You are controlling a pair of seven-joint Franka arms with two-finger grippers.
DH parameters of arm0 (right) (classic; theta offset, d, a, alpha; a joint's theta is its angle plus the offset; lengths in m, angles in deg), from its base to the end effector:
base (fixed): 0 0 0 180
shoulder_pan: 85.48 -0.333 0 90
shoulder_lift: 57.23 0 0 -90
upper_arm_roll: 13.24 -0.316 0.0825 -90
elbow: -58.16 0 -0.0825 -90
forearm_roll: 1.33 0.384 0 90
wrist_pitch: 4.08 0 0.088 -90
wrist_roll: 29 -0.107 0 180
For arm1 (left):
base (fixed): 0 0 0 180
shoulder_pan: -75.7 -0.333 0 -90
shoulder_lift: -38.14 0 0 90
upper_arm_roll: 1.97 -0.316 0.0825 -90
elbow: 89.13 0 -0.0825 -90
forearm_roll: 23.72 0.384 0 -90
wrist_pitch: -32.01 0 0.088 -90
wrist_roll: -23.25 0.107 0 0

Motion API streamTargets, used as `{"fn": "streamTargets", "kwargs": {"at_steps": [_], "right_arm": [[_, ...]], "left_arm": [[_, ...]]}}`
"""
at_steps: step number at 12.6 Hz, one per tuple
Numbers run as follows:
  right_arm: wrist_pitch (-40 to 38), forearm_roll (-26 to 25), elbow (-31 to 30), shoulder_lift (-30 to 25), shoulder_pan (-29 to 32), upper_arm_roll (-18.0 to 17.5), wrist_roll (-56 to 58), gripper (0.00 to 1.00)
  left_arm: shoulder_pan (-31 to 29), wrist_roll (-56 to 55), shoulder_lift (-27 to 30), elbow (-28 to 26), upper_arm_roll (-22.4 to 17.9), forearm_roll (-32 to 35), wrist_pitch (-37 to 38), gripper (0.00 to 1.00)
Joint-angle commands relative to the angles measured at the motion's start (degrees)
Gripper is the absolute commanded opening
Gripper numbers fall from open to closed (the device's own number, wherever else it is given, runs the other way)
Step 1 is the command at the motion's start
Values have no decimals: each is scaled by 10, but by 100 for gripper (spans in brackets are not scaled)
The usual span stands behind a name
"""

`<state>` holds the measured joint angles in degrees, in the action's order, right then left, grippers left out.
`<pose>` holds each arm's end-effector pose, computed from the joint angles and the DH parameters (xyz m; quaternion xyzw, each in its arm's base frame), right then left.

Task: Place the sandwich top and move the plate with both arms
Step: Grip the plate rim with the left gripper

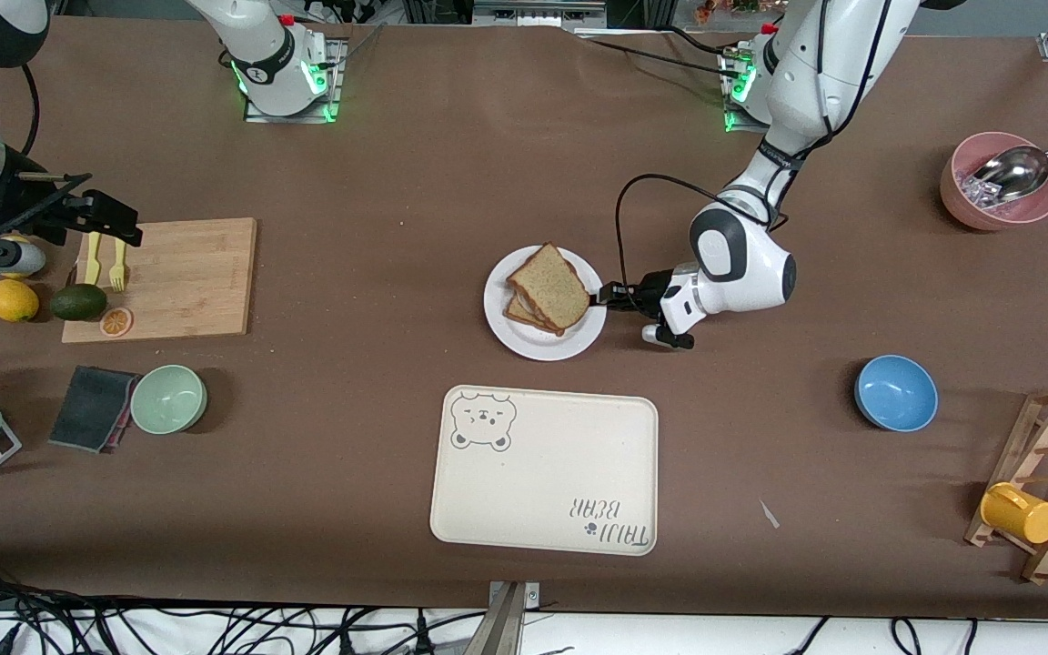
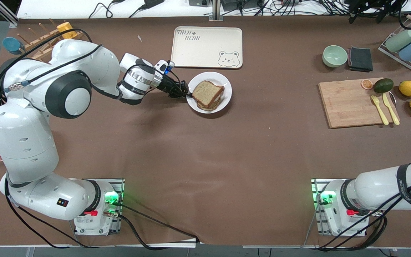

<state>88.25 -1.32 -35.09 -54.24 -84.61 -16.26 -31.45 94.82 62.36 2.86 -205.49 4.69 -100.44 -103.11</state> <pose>0.5697 0.0207 0.5718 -0.9994 0.0026 0.0341 0.0001 0.5058 -0.2607 0.1249 0.9088 0.0166 -0.0768 0.4098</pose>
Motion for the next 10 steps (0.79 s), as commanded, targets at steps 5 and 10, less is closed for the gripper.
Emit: {"fn": "streamTargets", "kwargs": {"at_steps": [5, 10], "right_arm": [[0, 2, -8, -8, 4, -2, 2, 100], [0, 3, -8, -8, 4, -2, 2, 100]], "left_arm": [[10, 9, -11, 5, -4, -26, -4, 0], [5, 17, -7, 17, -4, -41, 14, 0]]}}
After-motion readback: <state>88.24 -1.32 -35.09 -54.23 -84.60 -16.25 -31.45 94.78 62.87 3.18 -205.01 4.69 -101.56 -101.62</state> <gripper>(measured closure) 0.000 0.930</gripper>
